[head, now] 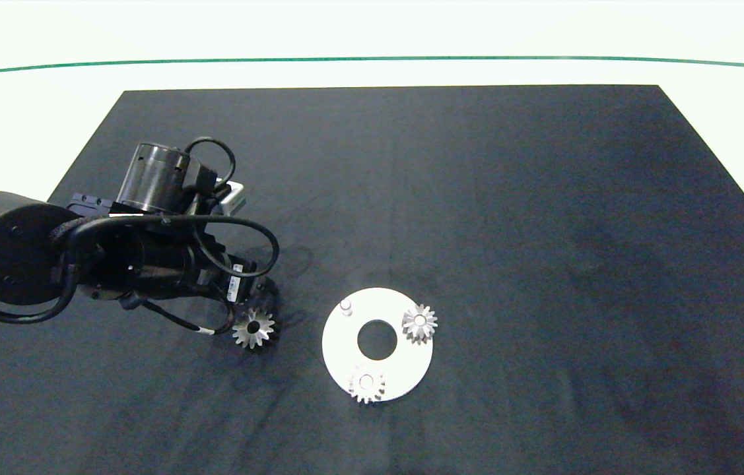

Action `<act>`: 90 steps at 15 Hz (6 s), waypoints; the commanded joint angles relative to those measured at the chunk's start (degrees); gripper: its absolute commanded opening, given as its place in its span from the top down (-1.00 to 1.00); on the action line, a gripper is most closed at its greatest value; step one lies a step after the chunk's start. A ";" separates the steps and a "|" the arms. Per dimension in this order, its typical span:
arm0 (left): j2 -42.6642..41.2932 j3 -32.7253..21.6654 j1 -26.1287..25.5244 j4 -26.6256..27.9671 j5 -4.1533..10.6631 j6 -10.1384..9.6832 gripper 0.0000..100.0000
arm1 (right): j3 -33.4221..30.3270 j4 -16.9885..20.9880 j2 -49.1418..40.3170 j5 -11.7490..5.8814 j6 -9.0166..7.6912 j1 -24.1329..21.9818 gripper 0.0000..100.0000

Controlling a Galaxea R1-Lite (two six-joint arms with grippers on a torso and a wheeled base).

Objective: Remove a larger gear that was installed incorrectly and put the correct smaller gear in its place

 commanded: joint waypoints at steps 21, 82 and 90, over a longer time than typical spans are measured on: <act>0.68 1.39 0.51 0.07 0.00 0.03 -0.18 | -0.01 0.13 0.00 0.07 -0.06 0.00 -1.00; 3.93 -4.14 -21.64 2.00 2.46 -1.99 0.44 | -0.01 -0.75 -0.44 0.07 0.03 -0.09 -1.00; 4.37 -4.32 -21.37 2.00 3.17 -1.55 0.44 | 0.08 -0.75 -0.53 0.07 0.03 -0.09 -1.00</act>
